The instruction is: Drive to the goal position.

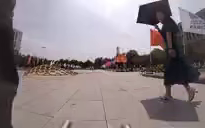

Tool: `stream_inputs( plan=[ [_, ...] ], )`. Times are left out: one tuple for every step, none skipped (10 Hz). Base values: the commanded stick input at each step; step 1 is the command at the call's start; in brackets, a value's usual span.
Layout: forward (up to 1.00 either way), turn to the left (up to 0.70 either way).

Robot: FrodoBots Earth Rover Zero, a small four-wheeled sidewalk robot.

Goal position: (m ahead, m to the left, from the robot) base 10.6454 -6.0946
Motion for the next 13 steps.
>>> stream_inputs(
  plan=[
    [1.00, -0.10],
    [1.00, 0.00],
    [1.00, 0.00],
    [1.00, 0.00],
    [1.00, 0.00],
    [1.00, -0.04],
    [1.00, -0.14],
    [1.00, -0.32],
    [1.00, -0.26],
    [1.00, 0.00],
    [1.00, 0.00],
    [1.00, 0.00],
    [1.00, 0.00]
  ],
)
